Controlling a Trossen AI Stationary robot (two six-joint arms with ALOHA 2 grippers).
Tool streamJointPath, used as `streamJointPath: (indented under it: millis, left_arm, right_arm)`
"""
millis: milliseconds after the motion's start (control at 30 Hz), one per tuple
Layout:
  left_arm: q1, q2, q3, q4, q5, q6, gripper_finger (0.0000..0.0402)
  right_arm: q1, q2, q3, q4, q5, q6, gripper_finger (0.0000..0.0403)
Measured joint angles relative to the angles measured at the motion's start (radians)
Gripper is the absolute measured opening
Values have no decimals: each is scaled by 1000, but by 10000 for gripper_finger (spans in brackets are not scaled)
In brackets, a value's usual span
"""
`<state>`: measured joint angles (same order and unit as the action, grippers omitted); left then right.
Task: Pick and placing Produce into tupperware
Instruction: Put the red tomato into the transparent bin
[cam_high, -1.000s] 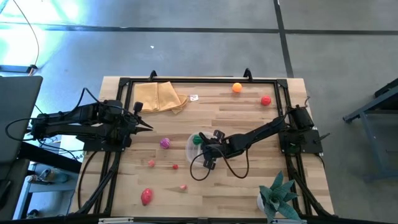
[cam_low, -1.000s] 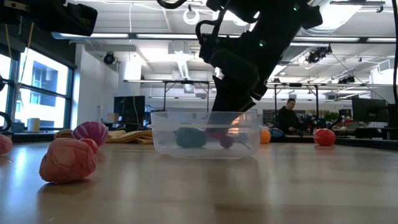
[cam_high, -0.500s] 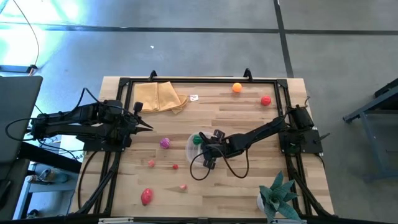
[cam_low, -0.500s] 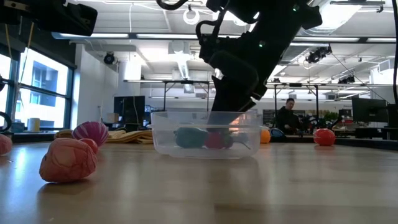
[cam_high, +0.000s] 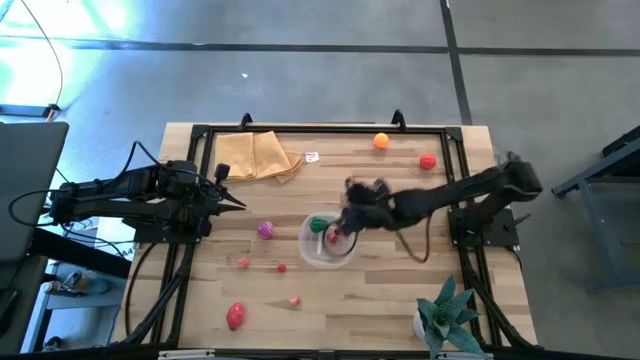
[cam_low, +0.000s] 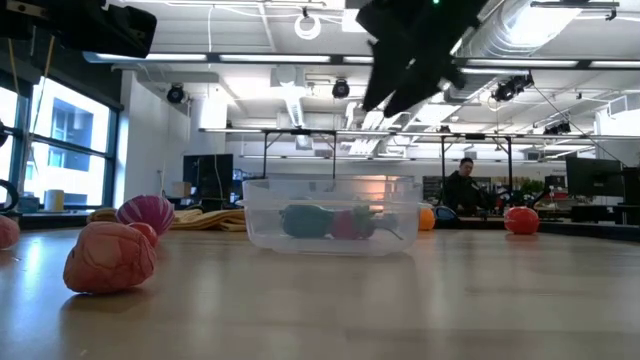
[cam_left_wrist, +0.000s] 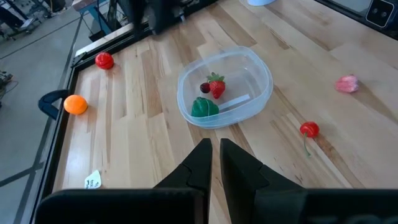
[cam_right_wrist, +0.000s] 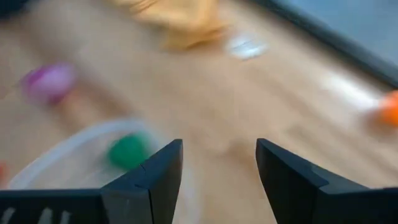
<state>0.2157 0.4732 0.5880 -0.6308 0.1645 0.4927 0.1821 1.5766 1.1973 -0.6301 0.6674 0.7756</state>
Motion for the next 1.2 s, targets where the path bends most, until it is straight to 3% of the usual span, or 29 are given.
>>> streamJointPath:
  millis: [133, 300, 433, 667, 833, 1200]
  left_arm:
    - [0, 0, 0, 0, 0, 0, 24]
    - [0, 0, 0, 0, 0, 0, 24]
    - [0, 0, 0, 0, 0, 0, 24]
    - [0, 0, 0, 0, 0, 0, 24]
    - [0, 0, 0, 0, 0, 0, 24]
    - [0, 0, 0, 0, 0, 0, 24]
  right_arm:
    - [-74, -102, 0, -217, 100, 186, 196]
    - [-202, -180, 0, -501, 44, 420, 196]
    - [-288, -200, 0, -582, 64, 477, 196]
    - [-429, -200, -1, -679, -85, 588, 195]
    - [-546, -207, -2, -771, -188, 553, 195]
    - [-817, -288, -3, -703, -354, 223, 194]
